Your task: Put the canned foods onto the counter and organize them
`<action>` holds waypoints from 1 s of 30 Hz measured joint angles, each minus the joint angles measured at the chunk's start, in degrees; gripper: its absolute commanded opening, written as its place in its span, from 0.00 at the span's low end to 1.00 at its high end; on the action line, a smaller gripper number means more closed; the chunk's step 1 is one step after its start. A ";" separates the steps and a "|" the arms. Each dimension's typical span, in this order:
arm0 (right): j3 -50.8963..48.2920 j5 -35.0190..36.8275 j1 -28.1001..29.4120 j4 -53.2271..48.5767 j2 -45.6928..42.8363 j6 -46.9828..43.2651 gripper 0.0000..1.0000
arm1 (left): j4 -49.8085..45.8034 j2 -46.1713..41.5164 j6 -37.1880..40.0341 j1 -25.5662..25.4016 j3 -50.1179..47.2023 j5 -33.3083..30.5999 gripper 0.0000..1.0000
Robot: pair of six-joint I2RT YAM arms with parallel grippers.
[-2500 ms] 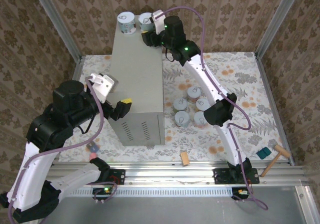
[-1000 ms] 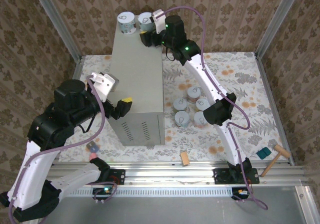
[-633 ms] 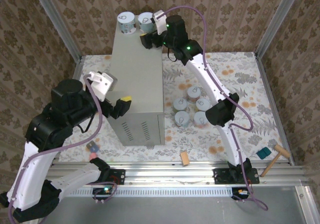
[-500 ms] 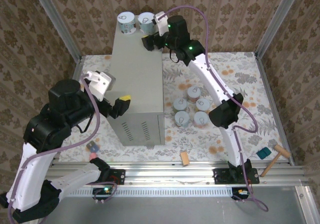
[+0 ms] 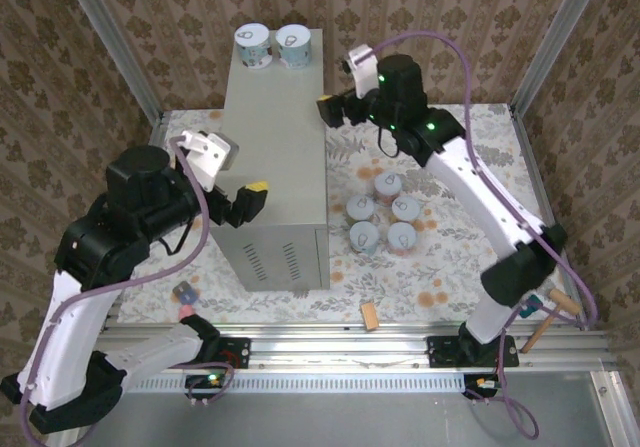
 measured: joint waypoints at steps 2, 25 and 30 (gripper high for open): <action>-5.46 1.79 0.00 -0.24 -5.46 0.24 1.00 | 0.59 0.83 -0.17 0.00 0.07 0.59 1.00; -39.80 18.16 -0.85 -18.78 -28.50 24.44 1.00 | 7.26 14.25 -1.46 -9.77 4.22 3.56 1.00; -44.57 17.92 -0.68 -21.31 -28.41 28.76 1.00 | 8.22 15.50 -1.68 -12.13 4.87 2.23 1.00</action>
